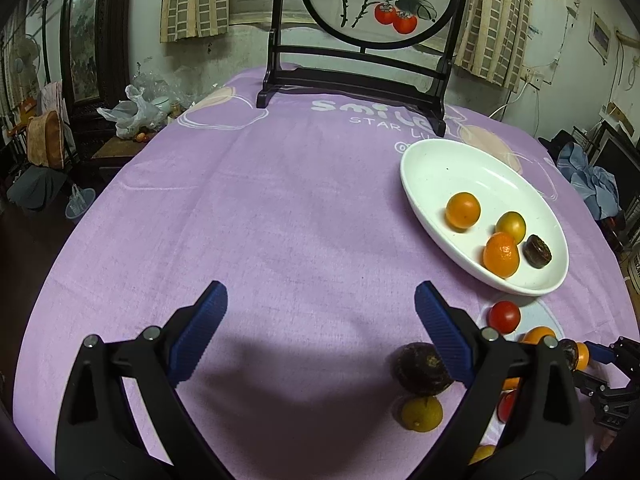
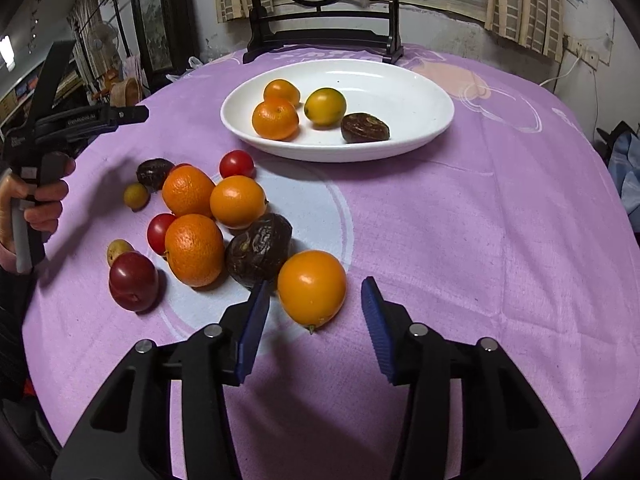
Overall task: Organize fruits
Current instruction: 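Grasp a small yellow-green fruit with the left tool while the right tool grasps an orange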
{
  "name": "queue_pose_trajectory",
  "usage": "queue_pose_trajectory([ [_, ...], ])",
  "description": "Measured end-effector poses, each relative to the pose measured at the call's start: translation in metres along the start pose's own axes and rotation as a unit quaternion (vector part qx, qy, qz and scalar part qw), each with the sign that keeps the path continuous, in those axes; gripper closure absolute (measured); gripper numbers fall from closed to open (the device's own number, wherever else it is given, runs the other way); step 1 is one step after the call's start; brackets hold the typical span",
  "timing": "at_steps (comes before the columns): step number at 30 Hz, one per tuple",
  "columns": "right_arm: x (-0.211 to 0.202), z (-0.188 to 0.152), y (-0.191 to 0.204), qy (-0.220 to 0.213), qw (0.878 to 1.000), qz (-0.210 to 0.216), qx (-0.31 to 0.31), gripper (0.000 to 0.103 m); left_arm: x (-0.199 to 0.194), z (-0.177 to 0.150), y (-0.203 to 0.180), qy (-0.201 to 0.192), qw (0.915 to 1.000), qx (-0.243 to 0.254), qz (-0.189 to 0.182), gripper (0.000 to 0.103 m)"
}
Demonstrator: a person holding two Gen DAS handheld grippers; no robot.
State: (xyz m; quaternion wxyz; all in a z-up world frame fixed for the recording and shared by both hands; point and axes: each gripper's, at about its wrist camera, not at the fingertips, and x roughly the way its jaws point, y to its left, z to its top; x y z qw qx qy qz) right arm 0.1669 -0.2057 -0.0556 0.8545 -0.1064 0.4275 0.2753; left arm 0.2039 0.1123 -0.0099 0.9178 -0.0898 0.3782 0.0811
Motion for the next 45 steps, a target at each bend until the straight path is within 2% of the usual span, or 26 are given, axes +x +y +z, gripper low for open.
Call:
queue_pose_trajectory([
  [8, 0.007, 0.002, -0.001, 0.011, 1.000, -0.006, -0.002, 0.066, 0.001, -0.003, 0.003, 0.006, 1.0000, 0.000, 0.004, 0.007],
  [18, 0.000, 0.002, -0.006, -0.003, 1.000, -0.014, 0.010, 0.067, -0.001, -0.012, -0.003, 0.008, 0.9997, 0.022, 0.000, 0.007],
  [21, -0.002, 0.003, -0.009, -0.008, 1.000, -0.014, 0.017, 0.067, -0.005, -0.020, -0.006, 0.016, 0.9986, 0.037, -0.034, 0.007],
  [25, -0.006, 0.003, -0.011, -0.016, 0.999, -0.012, 0.025, 0.067, -0.011, -0.032, -0.019, 0.028, 0.9924, 0.078, -0.091, 0.008],
  [27, -0.009, 0.003, -0.012, -0.022, 0.999, -0.008, 0.031, 0.067, -0.013, -0.038, -0.030, 0.037, 0.9863, 0.105, -0.122, 0.011],
  [30, -0.013, 0.004, -0.016, -0.033, 0.998, -0.008, 0.044, 0.067, -0.013, -0.047, -0.042, 0.054, 0.9787, 0.135, -0.145, 0.020],
  [32, -0.014, 0.004, -0.018, -0.032, 0.998, -0.008, 0.052, 0.067, -0.011, -0.052, -0.047, 0.066, 0.9748, 0.150, -0.152, 0.032],
  [33, -0.013, 0.003, -0.019, -0.031, 0.998, -0.010, 0.054, 0.067, -0.009, -0.055, -0.049, 0.072, 0.9730, 0.157, -0.154, 0.035],
  [35, -0.013, 0.003, -0.018, -0.029, 0.998, -0.011, 0.054, 0.067, -0.008, -0.061, -0.053, 0.081, 0.9703, 0.168, -0.154, 0.045],
  [38, -0.013, 0.003, -0.016, -0.030, 0.998, -0.009, 0.049, 0.067, -0.004, -0.066, -0.056, 0.091, 0.9679, 0.182, -0.148, 0.051],
  [45, -0.012, 0.003, -0.016, -0.029, 0.998, -0.011, 0.049, 0.067, 0.005, -0.070, -0.056, 0.100, 0.9692, 0.190, -0.120, 0.064],
])
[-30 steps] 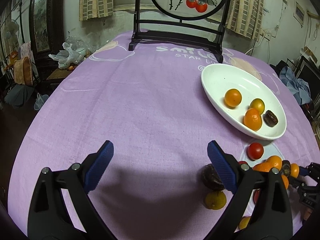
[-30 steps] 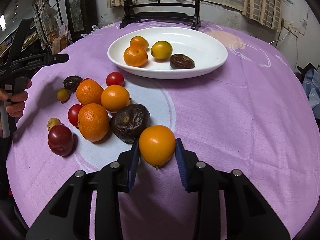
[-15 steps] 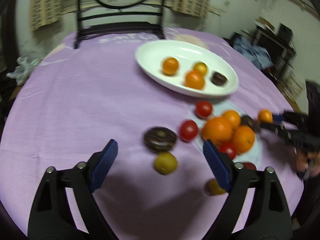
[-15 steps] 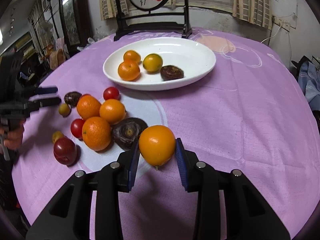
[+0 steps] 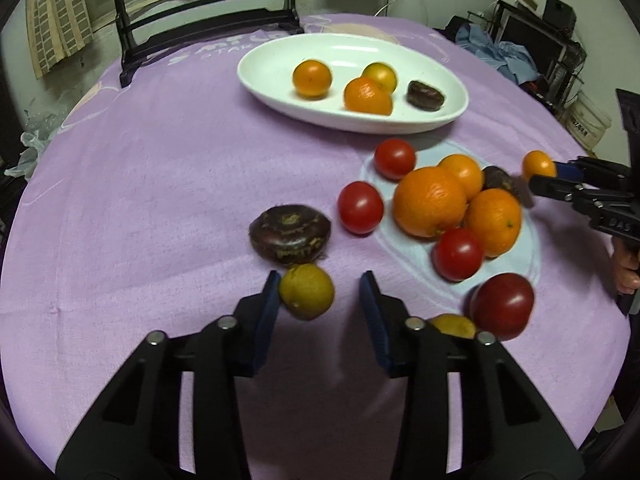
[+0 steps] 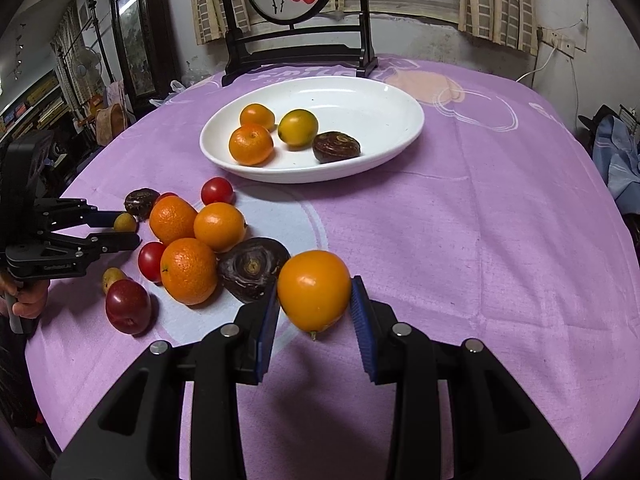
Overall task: Organize fruits
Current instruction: 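Grasp a small yellow-green fruit with the left tool while the right tool grasps an orange, then place both held fruits onto the white plate and open both tools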
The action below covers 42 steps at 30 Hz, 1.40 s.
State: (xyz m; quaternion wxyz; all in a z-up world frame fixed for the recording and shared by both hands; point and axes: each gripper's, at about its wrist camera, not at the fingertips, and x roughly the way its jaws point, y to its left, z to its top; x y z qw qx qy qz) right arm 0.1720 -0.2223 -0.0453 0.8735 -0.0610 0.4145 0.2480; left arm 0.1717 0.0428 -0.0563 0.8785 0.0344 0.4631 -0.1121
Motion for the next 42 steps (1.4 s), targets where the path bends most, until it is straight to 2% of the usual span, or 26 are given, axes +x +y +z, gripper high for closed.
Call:
queue_pose_trajectory([
  [4, 0.000, 0.000, 0.000, 0.001, 1.000, -0.001, 0.001, 0.067, -0.001, -0.001, -0.002, -0.003, 0.9999, 0.008, 0.009, 0.066],
  [6, 0.000, 0.000, 0.000, 0.001, 1.000, -0.001, 0.000, 0.067, -0.001, -0.001, 0.000, -0.005, 0.9999, 0.008, 0.012, 0.071],
  [7, -0.001, 0.000, 0.000, 0.000, 1.000, 0.000, 0.001, 0.067, -0.001, 0.000, 0.001, -0.006, 0.9999, 0.006, 0.012, 0.076],
  [12, -0.002, 0.001, -0.002, -0.005, 1.000, 0.003, 0.005, 0.067, -0.004, 0.000, 0.004, -0.009, 0.9999, -0.002, 0.004, 0.076],
  [14, -0.004, 0.002, -0.003, -0.012, 1.000, 0.007, 0.008, 0.067, -0.007, 0.000, 0.003, -0.017, 0.9998, -0.005, -0.003, 0.076],
  [17, -0.011, 0.007, -0.004, -0.040, 0.999, 0.016, 0.017, 0.067, -0.020, 0.004, 0.003, -0.045, 0.9980, -0.018, -0.039, 0.076],
  [20, -0.014, 0.025, -0.004, -0.085, 0.996, 0.023, 0.030, 0.067, -0.032, 0.025, 0.001, -0.081, 0.9931, -0.035, -0.077, 0.076],
  [24, 0.003, 0.061, -0.008, -0.105, 0.992, 0.029, 0.057, 0.067, -0.027, 0.072, -0.002, -0.108, 0.9905, -0.059, -0.061, 0.076],
  [29, 0.043, 0.094, -0.006, -0.093, 0.994, 0.009, 0.048, 0.067, 0.010, 0.118, -0.001, -0.090, 0.9931, -0.070, -0.025, 0.076],
  [32, 0.063, 0.103, -0.007, -0.079, 0.996, 0.012, 0.046, 0.067, 0.027, 0.132, 0.000, -0.080, 0.9941, -0.071, -0.013, 0.076],
  [33, 0.065, 0.104, -0.007, -0.076, 0.996, 0.012, 0.047, 0.062, 0.030, 0.135, 0.000, -0.077, 0.9944, -0.072, -0.010, 0.076],
  [34, 0.064, 0.105, -0.007, -0.074, 0.996, 0.009, 0.048, 0.061, 0.032, 0.137, 0.000, -0.075, 0.9945, -0.073, -0.007, 0.066],
  [35, 0.061, 0.104, -0.008, -0.072, 0.996, 0.013, 0.047, 0.060, 0.030, 0.137, 0.002, -0.078, 0.9944, -0.072, -0.004, 0.045],
  [37, 0.049, 0.101, -0.007, -0.083, 0.995, 0.029, 0.045, 0.058, 0.018, 0.132, 0.004, -0.103, 0.9922, -0.070, 0.012, 0.028],
  [40, 0.031, 0.095, -0.004, -0.098, 0.994, 0.033, 0.035, 0.051, -0.009, 0.120, 0.012, -0.138, 0.9869, -0.074, 0.036, 0.011],
  [42, 0.022, 0.085, -0.002, -0.096, 0.994, 0.044, 0.029, 0.051, -0.022, 0.109, 0.020, -0.157, 0.9823, -0.090, 0.050, 0.006],
])
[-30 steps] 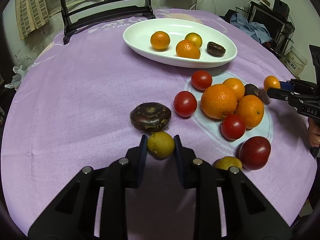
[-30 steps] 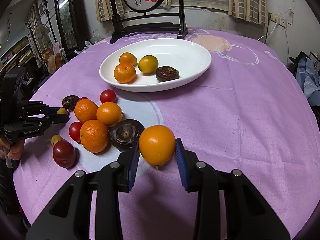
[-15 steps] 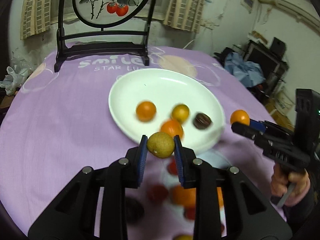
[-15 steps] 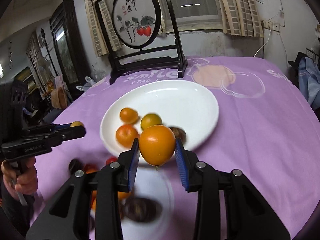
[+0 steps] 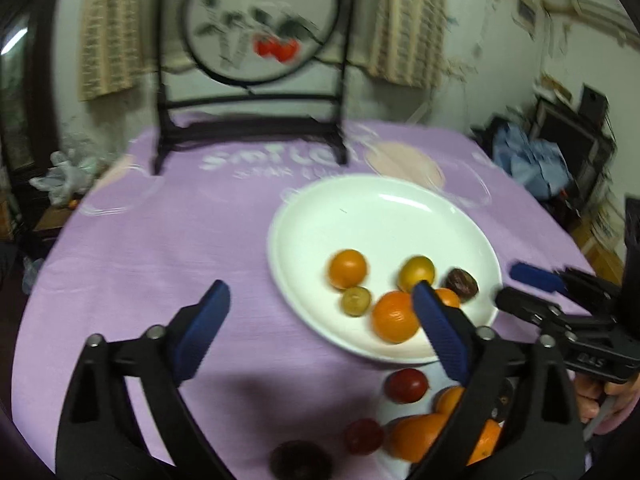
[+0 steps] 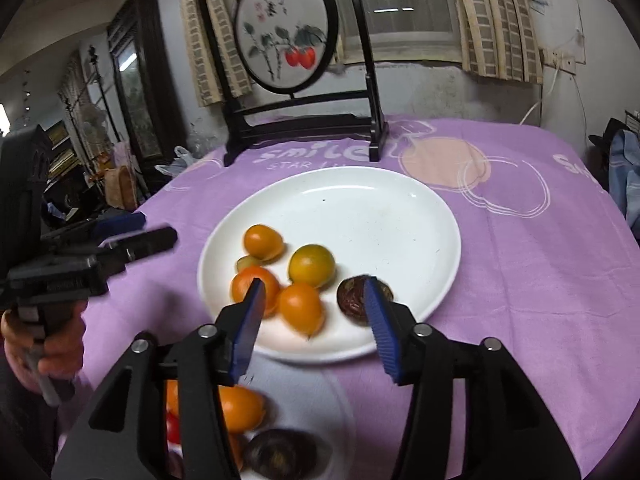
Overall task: Organize fruits
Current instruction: 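Place both held fruits onto the white plate and open both tools, then grasp a passion fruit with the left tool while the right tool grasps another passion fruit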
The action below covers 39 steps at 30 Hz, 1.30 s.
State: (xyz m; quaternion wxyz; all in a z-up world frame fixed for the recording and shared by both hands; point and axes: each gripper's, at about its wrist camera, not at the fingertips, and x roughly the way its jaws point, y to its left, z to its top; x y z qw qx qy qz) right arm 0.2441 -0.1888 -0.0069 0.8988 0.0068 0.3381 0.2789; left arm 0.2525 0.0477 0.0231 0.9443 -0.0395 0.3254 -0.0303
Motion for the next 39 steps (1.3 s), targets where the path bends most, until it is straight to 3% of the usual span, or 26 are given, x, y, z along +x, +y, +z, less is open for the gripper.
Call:
queue_pose_trajectory([
  [5, -0.007, -0.027, 0.008, 0.039, 0.999, -0.008, -0.035, 0.051, -0.011, -0.021, 0.036, 0.011, 0.9981, -0.037, 0.047, 0.004],
  [7, -0.007, -0.036, 0.015, 0.059, 0.996, -0.010, -0.069, 0.044, -0.011, -0.026, 0.047, 0.020, 0.9971, -0.053, 0.051, 0.004],
  [11, -0.009, -0.047, 0.028, 0.072, 0.988, -0.030, -0.132, 0.043, -0.013, -0.034, 0.064, 0.030, 0.9941, -0.082, 0.065, 0.004],
  [15, -0.019, -0.053, 0.027, 0.090, 0.984, -0.003, -0.155, 0.043, -0.013, -0.037, 0.067, 0.034, 0.9934, -0.084, 0.071, 0.004],
  [23, -0.011, -0.078, 0.036, 0.131, 0.969, -0.006, -0.211, 0.043, -0.019, -0.041, 0.059, 0.030, 0.9954, -0.064, 0.065, 0.004],
  [37, 0.006, -0.079, 0.042, 0.123, 0.967, -0.012, -0.224, 0.043, -0.023, -0.043, 0.059, 0.033, 0.9958, -0.062, 0.059, 0.004],
  [38, 0.006, -0.079, 0.042, 0.123, 0.967, -0.011, -0.225, 0.044, -0.023, -0.043, 0.059, 0.033, 0.9958, -0.062, 0.059, 0.004],
  [39, 0.006, -0.079, 0.042, 0.125, 0.967, -0.002, -0.223, 0.052, -0.023, -0.043, 0.059, 0.033, 0.9958, -0.061, 0.059, 0.004],
])
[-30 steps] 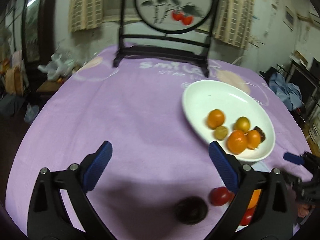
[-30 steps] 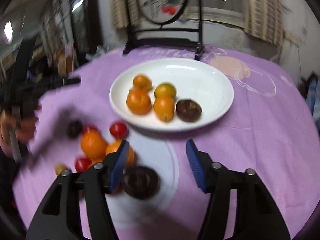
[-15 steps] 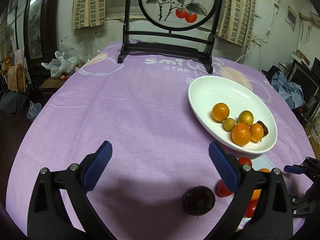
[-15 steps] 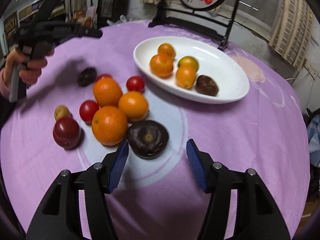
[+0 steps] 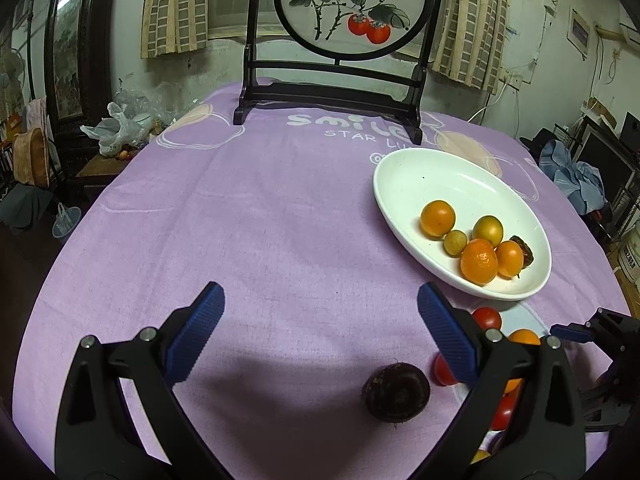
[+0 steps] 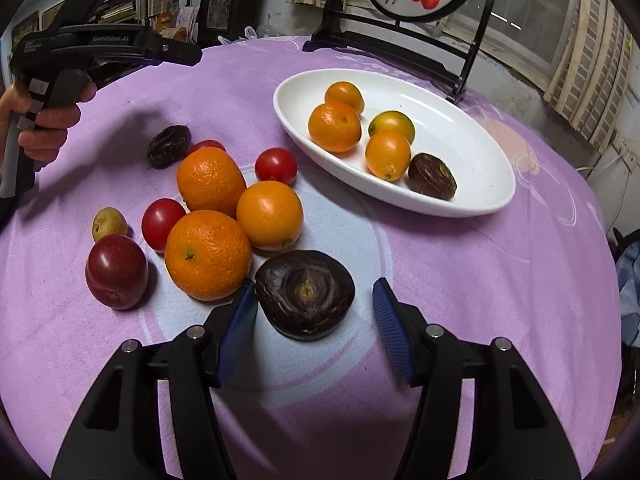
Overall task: Organize fruits
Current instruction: 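Grasp a passion fruit with the left tool while the right tool grasps another passion fruit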
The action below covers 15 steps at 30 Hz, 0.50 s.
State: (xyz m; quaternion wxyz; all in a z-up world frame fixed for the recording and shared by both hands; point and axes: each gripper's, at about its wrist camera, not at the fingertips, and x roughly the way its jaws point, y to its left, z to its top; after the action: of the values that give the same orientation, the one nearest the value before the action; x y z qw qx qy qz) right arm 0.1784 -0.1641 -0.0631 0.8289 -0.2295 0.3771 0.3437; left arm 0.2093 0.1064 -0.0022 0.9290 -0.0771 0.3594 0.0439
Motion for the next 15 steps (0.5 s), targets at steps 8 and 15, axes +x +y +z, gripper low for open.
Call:
queue_pose_trajectory([
  [8, -0.011, 0.003, -0.028, -0.017, 0.996, 0.032, 0.087, 0.056, 0.001, -0.007, -0.004, 0.029, 0.9971, 0.043, -0.056, 0.004],
  [15, -0.021, -0.001, -0.066, -0.039, 0.980, 0.028, 0.193, 0.056, 0.004, -0.043, -0.045, 0.061, 0.9782, 0.180, -0.082, 0.020],
])
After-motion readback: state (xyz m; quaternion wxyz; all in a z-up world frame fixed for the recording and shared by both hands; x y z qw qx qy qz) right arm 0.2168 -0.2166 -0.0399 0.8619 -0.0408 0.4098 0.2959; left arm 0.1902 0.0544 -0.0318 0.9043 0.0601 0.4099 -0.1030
